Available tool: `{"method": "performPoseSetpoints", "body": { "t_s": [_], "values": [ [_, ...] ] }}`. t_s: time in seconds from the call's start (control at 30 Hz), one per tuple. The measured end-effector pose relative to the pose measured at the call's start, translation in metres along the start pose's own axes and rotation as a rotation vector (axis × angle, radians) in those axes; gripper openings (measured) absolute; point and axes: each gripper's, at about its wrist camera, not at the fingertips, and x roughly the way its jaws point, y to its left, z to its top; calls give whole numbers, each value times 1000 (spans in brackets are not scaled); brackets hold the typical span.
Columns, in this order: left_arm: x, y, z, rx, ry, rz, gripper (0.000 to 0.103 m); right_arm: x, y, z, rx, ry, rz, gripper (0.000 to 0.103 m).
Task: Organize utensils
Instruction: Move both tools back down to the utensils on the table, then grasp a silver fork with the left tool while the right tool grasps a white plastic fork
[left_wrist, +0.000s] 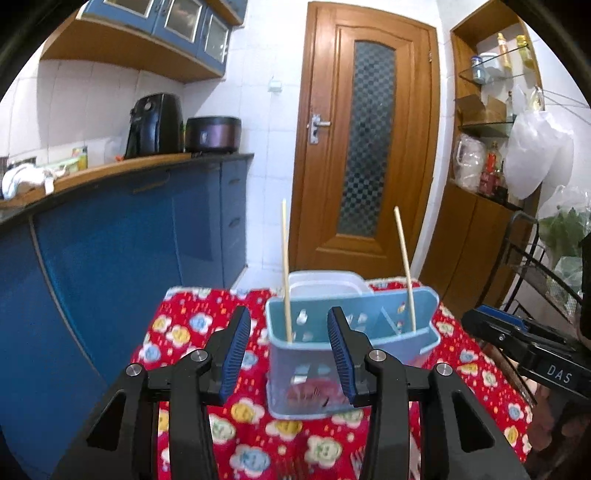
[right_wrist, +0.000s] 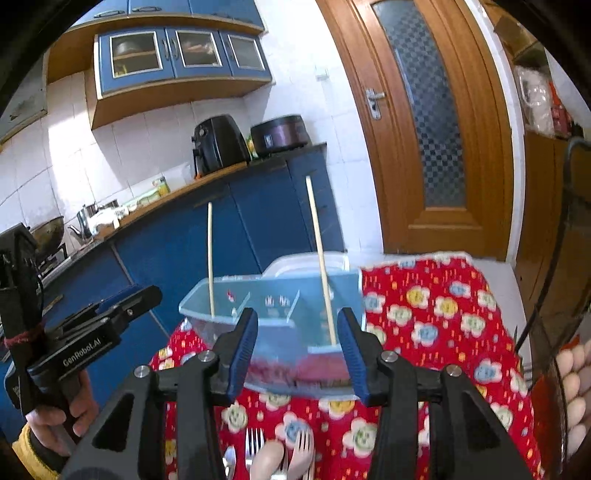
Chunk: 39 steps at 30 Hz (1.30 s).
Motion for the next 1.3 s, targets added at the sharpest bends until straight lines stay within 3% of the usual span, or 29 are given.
{"method": "performPoseSetpoints", "body": {
  "t_s": [0.27, 0.47, 0.83, 1.3],
  "values": [
    [0, 16, -31, -12, 99, 38, 45, 5, 2, -31, -4, 91, -13, 48],
    [10, 30, -62, -69, 217, 20, 45, 17, 3, -56, -14, 173, -22, 48],
    [40, 27, -99, -53, 390, -25, 45, 41, -5, -86, -8, 305, -26, 45],
    [55, 27, -121, -76, 488, -39, 45, 62, -11, -99, 3, 393, 8, 38]
  ]
}}
